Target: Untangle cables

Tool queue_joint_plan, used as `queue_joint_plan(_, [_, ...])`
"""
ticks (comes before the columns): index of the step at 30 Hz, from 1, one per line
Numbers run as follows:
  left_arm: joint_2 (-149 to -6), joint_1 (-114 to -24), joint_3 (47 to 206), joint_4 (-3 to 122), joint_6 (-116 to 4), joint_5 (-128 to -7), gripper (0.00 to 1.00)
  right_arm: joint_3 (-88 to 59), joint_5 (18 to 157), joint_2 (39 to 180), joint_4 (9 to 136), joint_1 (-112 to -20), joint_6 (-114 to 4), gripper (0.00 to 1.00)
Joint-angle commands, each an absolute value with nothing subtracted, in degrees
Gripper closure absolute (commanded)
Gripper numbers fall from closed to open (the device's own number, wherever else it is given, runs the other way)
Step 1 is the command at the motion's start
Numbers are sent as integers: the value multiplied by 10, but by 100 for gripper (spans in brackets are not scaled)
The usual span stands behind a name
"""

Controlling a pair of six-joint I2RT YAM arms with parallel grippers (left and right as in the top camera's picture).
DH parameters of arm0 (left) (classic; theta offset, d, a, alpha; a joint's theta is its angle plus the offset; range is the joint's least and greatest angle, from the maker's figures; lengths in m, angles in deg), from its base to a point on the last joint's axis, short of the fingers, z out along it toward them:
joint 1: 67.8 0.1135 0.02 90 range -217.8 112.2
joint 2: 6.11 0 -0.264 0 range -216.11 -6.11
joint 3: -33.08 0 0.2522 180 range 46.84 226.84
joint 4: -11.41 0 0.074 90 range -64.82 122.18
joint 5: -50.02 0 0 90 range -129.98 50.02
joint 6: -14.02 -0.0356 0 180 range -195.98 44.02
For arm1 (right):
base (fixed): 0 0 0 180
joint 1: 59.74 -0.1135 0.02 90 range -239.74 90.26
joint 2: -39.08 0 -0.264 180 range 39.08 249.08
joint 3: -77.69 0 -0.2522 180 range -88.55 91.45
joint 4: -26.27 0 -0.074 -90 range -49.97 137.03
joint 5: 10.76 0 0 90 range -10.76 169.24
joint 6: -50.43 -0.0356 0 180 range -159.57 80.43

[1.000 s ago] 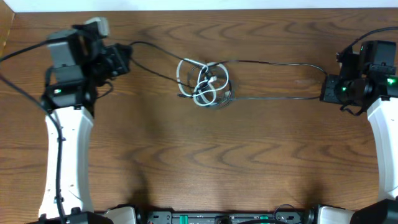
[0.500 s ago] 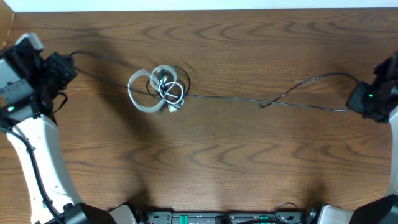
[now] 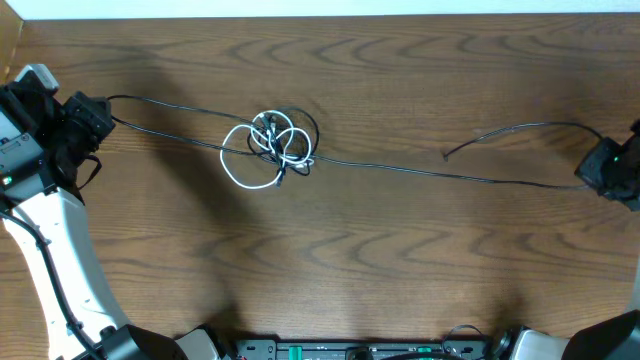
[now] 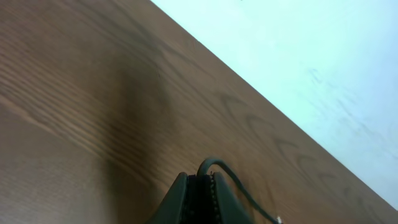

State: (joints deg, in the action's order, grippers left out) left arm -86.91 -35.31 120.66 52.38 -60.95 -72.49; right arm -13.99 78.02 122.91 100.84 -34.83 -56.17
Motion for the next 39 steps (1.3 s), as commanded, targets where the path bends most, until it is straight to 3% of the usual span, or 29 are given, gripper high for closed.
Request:
queue_joint_plan(1, [-866,-352,1210,521,-609,-784,92,-133,836,1223,990,-358,-513,99])
queue_joint_plan(9, [-866,-413,1209,522,-609,-888,92,-133,863,1223,953,-409,-469,99])
queue_joint_plan(17, [-866,-559,1209,505,-593,-936,92,-133,857,1223,938,-430,-462,99])
queue_joint_plan(27, [-866,-721,1209,275,-442,-978,92,-133,854,1223,933,-430,-450,98])
queue_joint_plan(28, [-866,-728,1209,259,-433,-978,92,-134,854,1223,933,-430,-450,92])
queue_joint_plan(29, [-866,-736,1209,243,-423,-978,92,-133,854,1223,933,-430,-450,75])
queue_joint_plan(33, [-866,-750,1209,208,-404,-976,92,-133,876,1223,930,-434,-440,50])
queue_joint_plan(36, [-866,-750,1209,202,-401,-974,92,-133,940,1223,922,-446,-386,44])
queue_joint_plan(39, [-866,-750,1209,201,-396,-974,92,-134,1010,1223,924,-474,-341,44])
